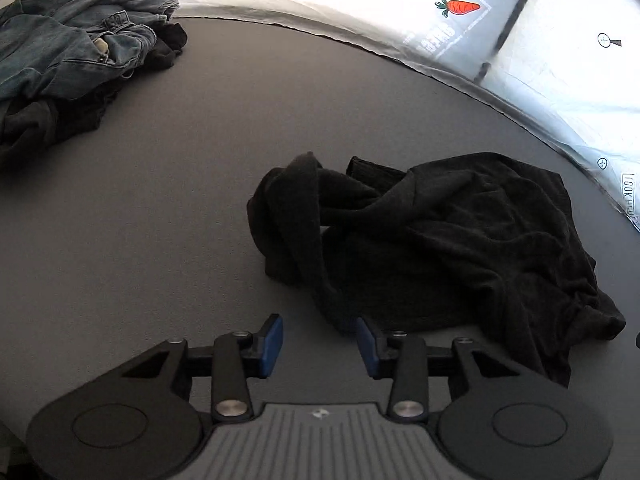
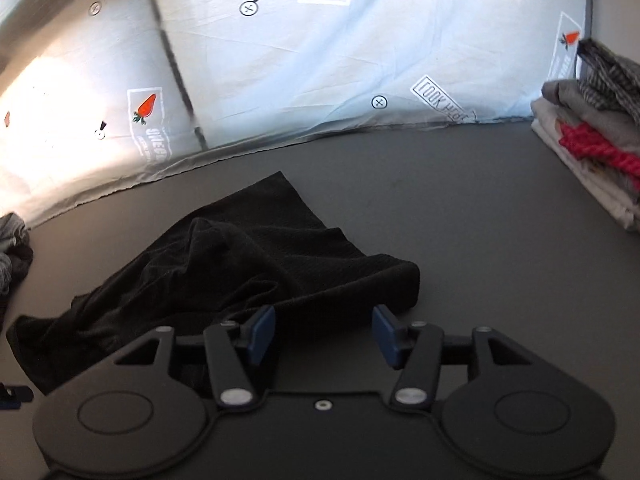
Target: Fold clothes
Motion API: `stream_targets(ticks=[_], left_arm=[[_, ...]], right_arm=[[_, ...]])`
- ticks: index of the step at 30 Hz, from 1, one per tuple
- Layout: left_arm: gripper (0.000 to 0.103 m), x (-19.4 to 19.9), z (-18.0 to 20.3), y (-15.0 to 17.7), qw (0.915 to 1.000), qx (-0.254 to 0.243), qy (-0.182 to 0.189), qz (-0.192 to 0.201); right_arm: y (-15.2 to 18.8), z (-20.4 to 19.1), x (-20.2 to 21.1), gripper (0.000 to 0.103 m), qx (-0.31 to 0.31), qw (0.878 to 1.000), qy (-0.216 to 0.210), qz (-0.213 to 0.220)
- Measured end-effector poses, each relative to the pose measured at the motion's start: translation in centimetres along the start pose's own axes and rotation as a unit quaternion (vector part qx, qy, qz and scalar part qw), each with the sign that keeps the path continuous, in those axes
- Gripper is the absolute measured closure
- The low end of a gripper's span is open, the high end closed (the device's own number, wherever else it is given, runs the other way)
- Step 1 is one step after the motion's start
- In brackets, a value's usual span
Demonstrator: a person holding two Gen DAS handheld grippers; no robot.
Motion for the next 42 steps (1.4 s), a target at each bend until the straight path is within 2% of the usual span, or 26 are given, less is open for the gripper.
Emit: stream_targets(ticks=[2, 5, 8, 11, 17, 19, 21, 24, 28, 30, 31, 32, 34, 36, 37, 39, 42], left_arm=[[0.048, -0.1, 0.3, -0.1, 1.0000, -0.003, -0.003, 0.002], [0.047, -0.6, 0.4, -0.3, 0.9998, -0.008, -0.016, -0.001], [0.046, -1.4, 0.1, -0.4, 0.9995, -0.006, -0.030, -0.011], [0.046, -2.4, -0.2, -0.6, 0.9992, -0.002, -0.035, -0.021], [0.039, -4.8, -0.7, -1.8, 0.9990, 0.006, -0.034, -0.028], [0.039, -5.6, -0.9, -2.2, 0.9988, 0.017, -0.032, -0.032], [0.039, -6.4, -1.2, -2.6, 0.9983, 0.028, -0.034, -0.039], [0.039, -7.2, -1.8, -2.8, 0.9970, 0.039, -0.042, -0.052], [0.041, -7.2, -2.2, -2.6, 0.9973, 0.049, -0.036, -0.042], [0.050, -7.0, -2.3, -2.6, 0.9977, 0.048, -0.035, -0.033], [0.058, -6.9, -2.4, -2.6, 0.9979, 0.050, -0.029, -0.029], [0.070, -6.9, -2.5, -2.6, 0.9980, 0.054, -0.019, -0.026], [0.077, -6.7, -2.7, -2.9, 0.9977, 0.063, -0.013, -0.023], [0.088, -6.4, -2.8, -3.2, 0.9979, 0.061, -0.018, -0.017], [0.093, -6.1, -2.9, -3.5, 0.9980, 0.054, -0.029, -0.011], [0.093, -5.2, -2.9, -4.3, 0.9982, 0.038, -0.044, 0.009], [0.095, -2.9, -3.3, -5.4, 0.9965, 0.025, -0.062, 0.050]], right_arm=[[-0.2, 0.3, -1.1, 0.044, -0.015, 1.000, 0.001, -0.010], [-0.2, 1.1, -1.9, 0.040, -0.021, 1.000, 0.019, -0.013], [-0.3, 1.5, -2.5, 0.033, 0.006, 0.999, 0.050, -0.004], [-1.0, 1.4, -3.4, 0.033, 0.040, 0.997, 0.062, 0.002], [-3.7, 0.2, -7.7, 0.032, 0.068, 0.996, 0.057, -0.001], [-4.7, -0.8, -9.7, 0.029, 0.077, 0.996, 0.042, -0.002], [-5.6, -1.9, -12.1, 0.027, 0.082, 0.996, 0.020, -0.011], [-6.3, -3.4, -15.8, 0.027, 0.090, 0.995, 0.013, -0.031], [-6.7, -4.8, -19.2, 0.028, 0.107, 0.993, -0.005, -0.051], [-6.4, -5.5, -20.1, 0.033, 0.124, 0.991, -0.009, -0.055], [-6.3, -5.8, -20.0, 0.045, 0.128, 0.990, -0.021, -0.053], [-6.3, -6.0, -19.9, 0.050, 0.130, 0.990, -0.025, -0.051], [-6.3, -6.2, -19.5, 0.082, 0.135, 0.989, -0.033, -0.050], [-6.6, -6.0, -18.8, 0.100, 0.141, 0.989, -0.028, -0.047], [-7.0, -5.7, -18.0, 0.100, 0.136, 0.990, -0.026, -0.036], [-8.0, -5.3, -15.7, 0.100, 0.122, 0.992, -0.024, 0.001], [-9.4, -5.0, -11.0, 0.100, 0.153, 0.985, 0.011, 0.080]])
Point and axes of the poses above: each gripper's, at about its wrist camera, not at the fingertips, and x roughly against the way its jaws point, z to its right, y to its underside, the point moved 6 cm from there along -x, roughly the way its jaws point, and after that the axes turned 5 degrees about -x, right-handed, at the moved point
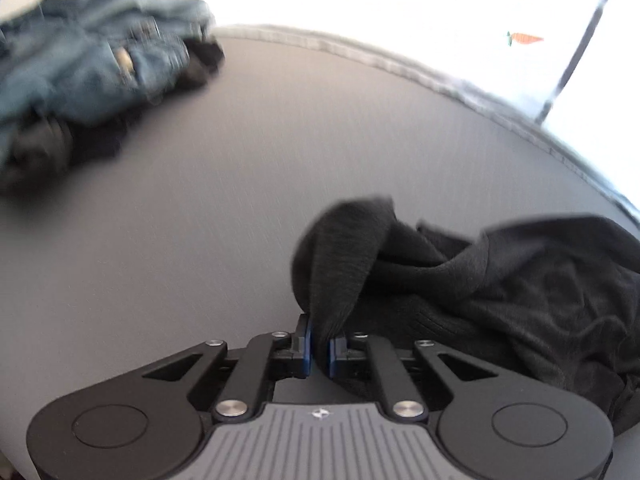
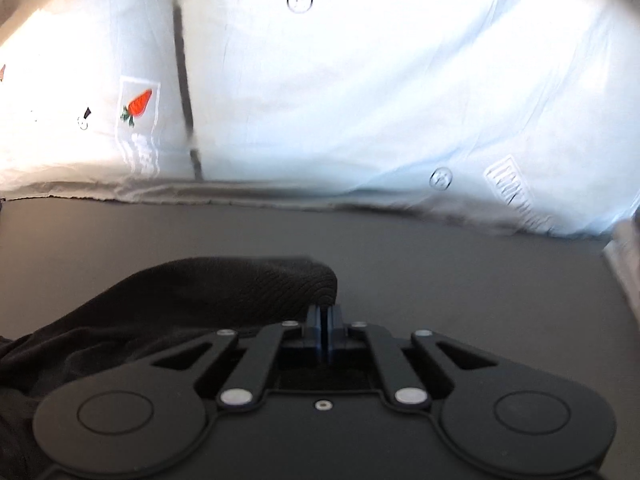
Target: Fold clothes
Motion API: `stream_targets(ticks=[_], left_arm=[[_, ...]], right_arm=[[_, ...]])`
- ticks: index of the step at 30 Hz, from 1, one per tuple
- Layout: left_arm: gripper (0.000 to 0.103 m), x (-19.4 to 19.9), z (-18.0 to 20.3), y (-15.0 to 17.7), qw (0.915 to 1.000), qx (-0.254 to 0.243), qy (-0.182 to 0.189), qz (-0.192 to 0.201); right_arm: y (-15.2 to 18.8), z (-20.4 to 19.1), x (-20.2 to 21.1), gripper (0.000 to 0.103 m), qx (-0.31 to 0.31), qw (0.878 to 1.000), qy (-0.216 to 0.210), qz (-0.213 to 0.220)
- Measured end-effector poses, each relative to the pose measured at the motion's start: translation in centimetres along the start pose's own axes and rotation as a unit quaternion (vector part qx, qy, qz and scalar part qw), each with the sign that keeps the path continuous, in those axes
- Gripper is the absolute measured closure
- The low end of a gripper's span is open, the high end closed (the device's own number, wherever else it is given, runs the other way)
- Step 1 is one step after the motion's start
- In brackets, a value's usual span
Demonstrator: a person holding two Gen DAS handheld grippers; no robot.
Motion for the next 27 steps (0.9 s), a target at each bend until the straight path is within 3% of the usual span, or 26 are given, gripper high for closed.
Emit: stream_targets(ticks=[5, 8, 12, 18, 22, 24, 27], left_arm=[[0.097, 4.7, -0.6, -2.8, 0.9966, -0.016, -0.012, 0.079], [0.097, 7.9, -0.8, -4.3, 0.9924, 0.002, 0.025, 0.120], [0.097, 11.6, 0.1, -6.0, 0.9838, -0.024, 0.036, 0.174], [0.097, 18.3, 0.7, -7.8, 0.9639, -0.038, 0.059, 0.257], [0.097, 23.6, -0.2, -8.4, 0.9487, -0.002, 0.118, 0.293], [0.097, 25.9, -0.7, -8.7, 0.9401, 0.012, 0.143, 0.309], [0.097, 29.4, -1.1, -8.8, 0.9282, 0.009, 0.150, 0.340]], right_arm=[[-4.0, 2.3, 9.0, 0.100, 0.035, 0.987, 0.083, 0.133], [-6.0, 3.4, 14.2, 0.100, 0.048, 0.969, 0.128, 0.205], [-8.0, 4.7, 20.3, 0.100, 0.036, 0.943, 0.172, 0.282], [-10.4, 5.9, 29.8, 0.100, 0.028, 0.891, 0.228, 0.392], [-11.2, 6.2, 36.4, 0.100, 0.017, 0.852, 0.252, 0.459], [-11.5, 6.5, 39.0, 0.100, 0.008, 0.839, 0.254, 0.481], [-11.8, 6.9, 42.5, 0.100, -0.005, 0.824, 0.254, 0.506]])
Point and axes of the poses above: each gripper's, at about its wrist camera, not at the fingertips, and x roughly against the way its jaws point, z to its right, y to its underside, the point moved 6 cm from there along -x, roughly the way its jaws point, and after that the axes turned 5 degrees about -x, right-handed, at the moved point
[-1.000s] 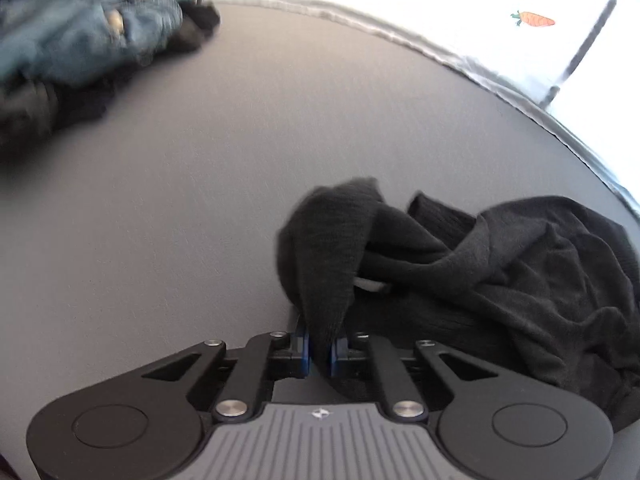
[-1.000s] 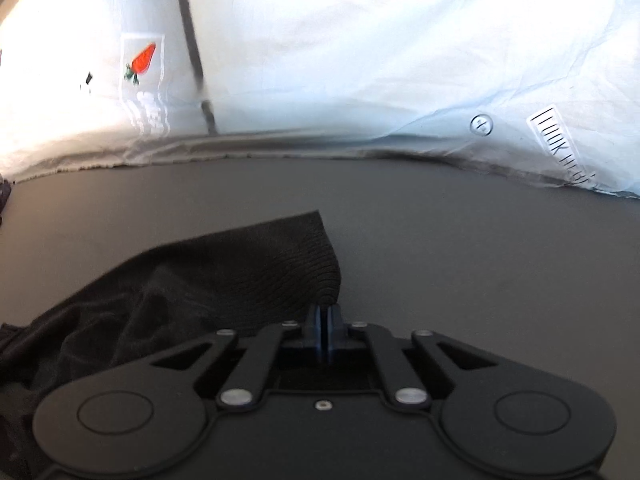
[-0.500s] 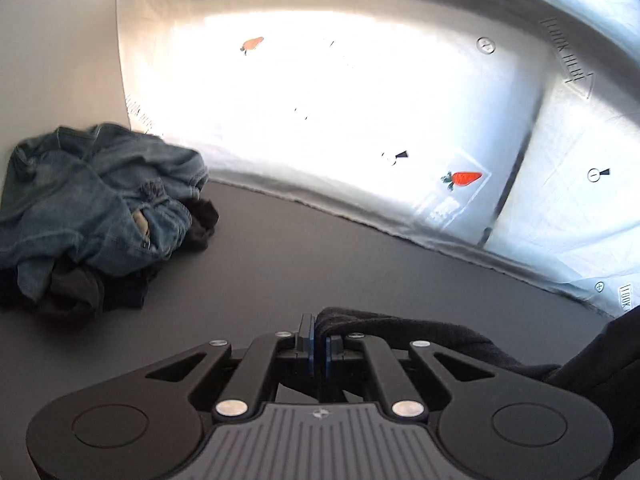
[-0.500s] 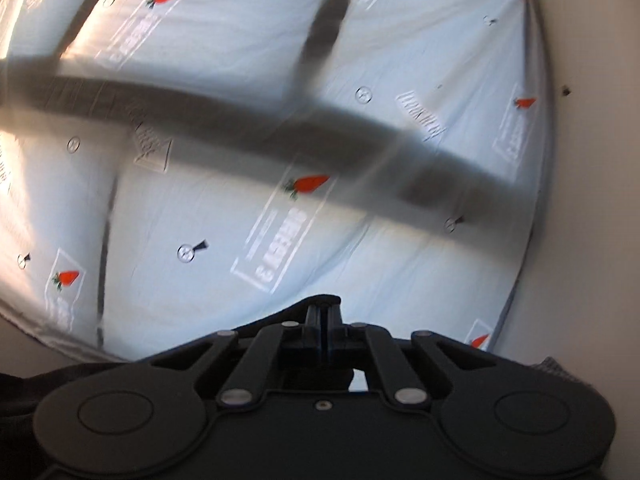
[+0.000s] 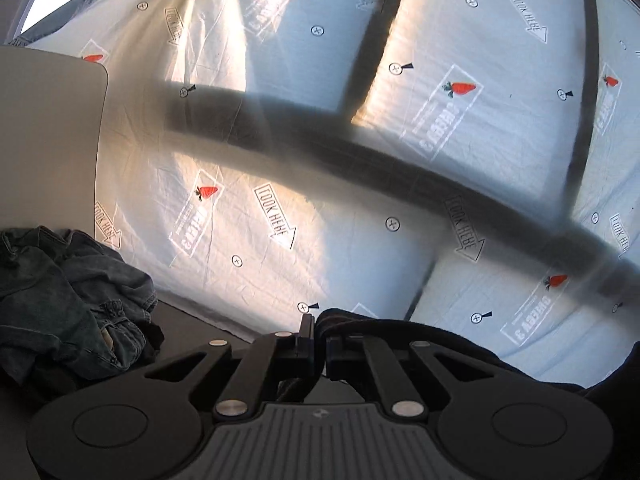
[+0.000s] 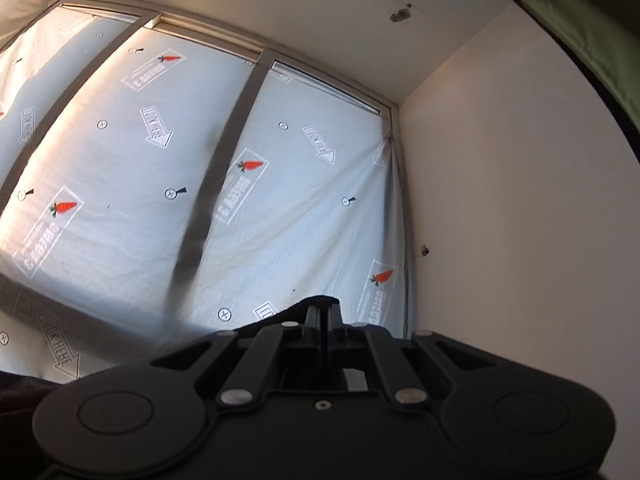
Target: Fold clothes
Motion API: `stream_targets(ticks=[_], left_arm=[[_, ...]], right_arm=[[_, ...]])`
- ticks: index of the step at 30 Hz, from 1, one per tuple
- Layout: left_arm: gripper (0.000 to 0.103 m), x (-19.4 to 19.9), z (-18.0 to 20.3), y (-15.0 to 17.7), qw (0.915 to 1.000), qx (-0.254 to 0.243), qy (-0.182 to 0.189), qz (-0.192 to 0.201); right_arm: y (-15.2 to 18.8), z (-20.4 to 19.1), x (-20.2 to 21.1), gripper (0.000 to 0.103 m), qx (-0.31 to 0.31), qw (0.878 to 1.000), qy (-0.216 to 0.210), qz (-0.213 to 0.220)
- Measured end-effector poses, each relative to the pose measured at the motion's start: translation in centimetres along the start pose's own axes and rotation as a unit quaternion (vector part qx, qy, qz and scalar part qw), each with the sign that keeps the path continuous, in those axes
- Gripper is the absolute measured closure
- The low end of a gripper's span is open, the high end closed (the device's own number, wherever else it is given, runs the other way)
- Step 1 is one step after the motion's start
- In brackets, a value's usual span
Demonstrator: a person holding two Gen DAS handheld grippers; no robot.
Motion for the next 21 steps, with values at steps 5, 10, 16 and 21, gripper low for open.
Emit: stream_targets(ticks=[5, 10, 16, 21], left_arm=[[0.097, 1.7, 0.3, -2.1, 0.9996, -0.012, 0.020, 0.016], [0.097, -2.1, 0.1, -1.9, 0.9992, -0.037, 0.008, 0.007], [0.082, -16.3, -1.3, 3.4, 0.9918, -0.053, -0.066, -0.096], [0.063, -18.7, -1.7, 12.4, 0.9769, -0.035, -0.068, -0.200]], right_arm=[[-1.7, 0.5, 0.8, 0.100, -0.007, 1.000, 0.011, 0.014], [0.9, -1.2, -0.4, 0.099, -0.004, 1.000, 0.004, -0.025], [13.6, -5.8, -7.6, 0.086, 0.043, 0.983, -0.017, -0.176], [25.1, -7.0, -6.5, 0.047, 0.098, 0.938, 0.006, -0.333]])
Point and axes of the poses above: each gripper's, at about its wrist camera, not at the fingertips, and x roughly against the way its jaws point, z to its right, y to its underside, the point moved 6 cm from there along -x, roughly the way its jaws point, and after that the axes turned 5 degrees about -x, right-handed, at the moved point
